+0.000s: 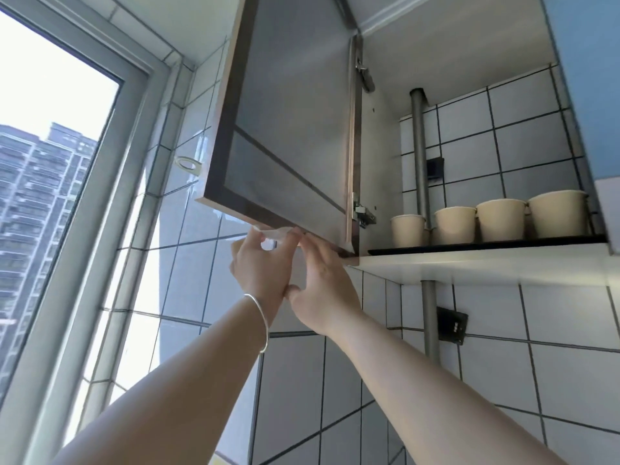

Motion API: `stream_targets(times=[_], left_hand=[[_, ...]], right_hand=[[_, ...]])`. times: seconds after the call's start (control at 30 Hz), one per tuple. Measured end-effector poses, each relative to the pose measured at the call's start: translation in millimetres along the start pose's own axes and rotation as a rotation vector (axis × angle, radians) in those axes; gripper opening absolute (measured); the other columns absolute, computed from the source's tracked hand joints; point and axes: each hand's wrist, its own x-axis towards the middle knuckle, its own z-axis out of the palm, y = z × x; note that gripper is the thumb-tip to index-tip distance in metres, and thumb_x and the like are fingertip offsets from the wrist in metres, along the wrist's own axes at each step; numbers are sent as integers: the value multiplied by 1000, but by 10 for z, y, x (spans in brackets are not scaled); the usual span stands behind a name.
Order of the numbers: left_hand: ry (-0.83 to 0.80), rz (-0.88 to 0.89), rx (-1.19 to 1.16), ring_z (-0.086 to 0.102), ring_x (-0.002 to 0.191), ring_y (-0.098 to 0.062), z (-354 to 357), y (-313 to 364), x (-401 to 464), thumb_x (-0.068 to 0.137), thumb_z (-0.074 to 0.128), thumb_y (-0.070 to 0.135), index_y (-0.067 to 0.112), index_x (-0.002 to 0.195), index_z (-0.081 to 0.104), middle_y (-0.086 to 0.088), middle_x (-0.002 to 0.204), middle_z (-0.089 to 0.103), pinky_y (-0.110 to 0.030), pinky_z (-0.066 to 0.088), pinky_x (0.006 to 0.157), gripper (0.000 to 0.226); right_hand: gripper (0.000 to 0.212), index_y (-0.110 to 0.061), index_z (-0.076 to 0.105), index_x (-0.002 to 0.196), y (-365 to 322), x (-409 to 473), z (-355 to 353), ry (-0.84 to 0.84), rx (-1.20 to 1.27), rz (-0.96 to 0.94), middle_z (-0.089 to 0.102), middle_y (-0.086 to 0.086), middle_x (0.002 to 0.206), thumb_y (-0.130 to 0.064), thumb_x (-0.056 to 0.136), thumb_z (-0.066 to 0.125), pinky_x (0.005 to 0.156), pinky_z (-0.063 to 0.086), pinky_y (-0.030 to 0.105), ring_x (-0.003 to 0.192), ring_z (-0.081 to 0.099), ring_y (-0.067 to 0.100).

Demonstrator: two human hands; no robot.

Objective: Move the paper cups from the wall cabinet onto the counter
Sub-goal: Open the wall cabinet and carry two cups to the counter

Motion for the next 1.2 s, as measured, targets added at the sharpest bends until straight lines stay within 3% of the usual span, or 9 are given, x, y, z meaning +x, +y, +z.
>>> stream_targets(times=[0.3,0.37,0.43,0.5,0.6,0.73,0.9,1.03,1.2], left_hand=[[35,-36,-11,47,107,-22,31,-58,-2,76,65,45,36,69,45,-1,101,52,-35,37,99,23],[74,-14,-21,46,110,-20,84,-79,-67,75,67,43,30,83,51,-2,103,55,-29,36,94,22],[103,20,-16,44,115,-19,135,-56,-181,74,71,38,18,114,52,-3,118,53,-23,33,92,48],[131,-20,-99,42,115,-15,216,3,-337,76,72,30,13,137,37,-5,136,40,-21,33,97,73],[160,-177,-369,46,104,-9,384,175,-688,79,67,18,16,142,29,-5,137,30,-35,43,104,74],[32,-267,-533,50,94,-4,708,298,-1005,83,56,6,24,132,36,3,124,31,-43,49,97,56],[-277,-340,-391,47,98,-14,1193,259,-1108,84,57,11,18,125,44,-3,130,46,-29,39,83,43],[-485,-207,-250,50,98,-18,1638,375,-1032,84,60,18,14,126,47,-6,124,54,-28,37,77,44],[-497,-22,-106,52,106,-25,2010,433,-582,83,60,25,13,126,46,-10,128,50,-29,40,83,47]], right_hand=[[84,-25,14,150,-12,42,39,-21,-45,22,16,-8,156,-14,79,58,116,24,30,145,14,10],[85,-24,13,150,33,31,-6,-56,-65,29,15,-7,157,-14,79,58,116,25,32,145,12,11],[82,-23,14,150,120,-14,-54,-77,-90,39,17,-5,157,-17,82,59,115,27,34,145,14,13],[79,-22,17,150,241,-85,-92,-65,-109,63,20,-4,156,-20,84,61,114,28,35,144,18,15],[67,-19,28,146,410,-198,-192,36,-80,145,31,-1,150,-28,87,59,111,31,32,139,27,17],[55,-17,38,139,623,-289,-523,96,-87,300,41,2,143,-25,89,58,101,36,30,132,37,20],[54,-16,40,138,966,-428,-1067,203,-169,415,44,3,137,-21,87,56,97,37,28,127,42,21],[50,-12,42,135,1178,-421,-1520,343,-259,451,46,4,136,-15,87,56,90,33,22,126,44,22],[51,-9,41,137,1385,-249,-1807,366,-364,470,48,7,136,-15,88,55,89,36,24,121,50,23]])
